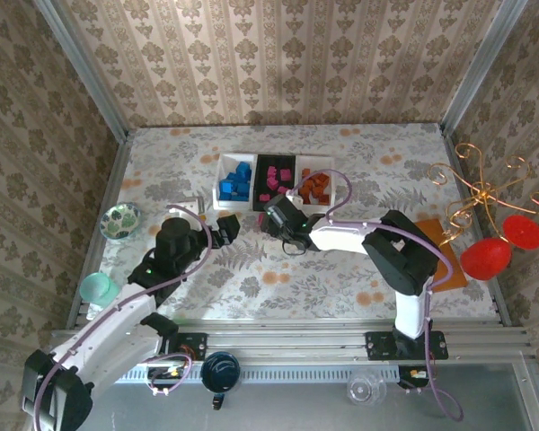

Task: Sort the legos into containers by color
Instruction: Pick up the lego from the center of the table.

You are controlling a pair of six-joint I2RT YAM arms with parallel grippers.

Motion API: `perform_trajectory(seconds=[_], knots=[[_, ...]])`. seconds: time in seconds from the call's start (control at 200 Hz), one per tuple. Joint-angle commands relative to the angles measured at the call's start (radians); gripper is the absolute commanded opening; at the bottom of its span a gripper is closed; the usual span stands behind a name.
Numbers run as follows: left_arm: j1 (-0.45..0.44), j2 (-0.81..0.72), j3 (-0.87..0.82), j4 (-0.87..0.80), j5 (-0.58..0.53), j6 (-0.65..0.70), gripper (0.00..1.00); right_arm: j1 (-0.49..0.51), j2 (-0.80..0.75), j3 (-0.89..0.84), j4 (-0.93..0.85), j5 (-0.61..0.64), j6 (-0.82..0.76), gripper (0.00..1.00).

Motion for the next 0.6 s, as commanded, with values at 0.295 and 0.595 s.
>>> perform_trajectory(seconds=[0.295, 0.595], knots=[[-0.002, 0.009, -0.015, -0.018, -0.007, 0.006, 1.00, -0.018, 0.014, -0.026, -0.035, 0.001, 0.045, 0.33], [-0.002, 0.014, -0.034, -0.041, 0.000, 0.019, 1.00, -0.013, -0.185, -0.201, -0.012, -0.091, -0.038, 0.20]])
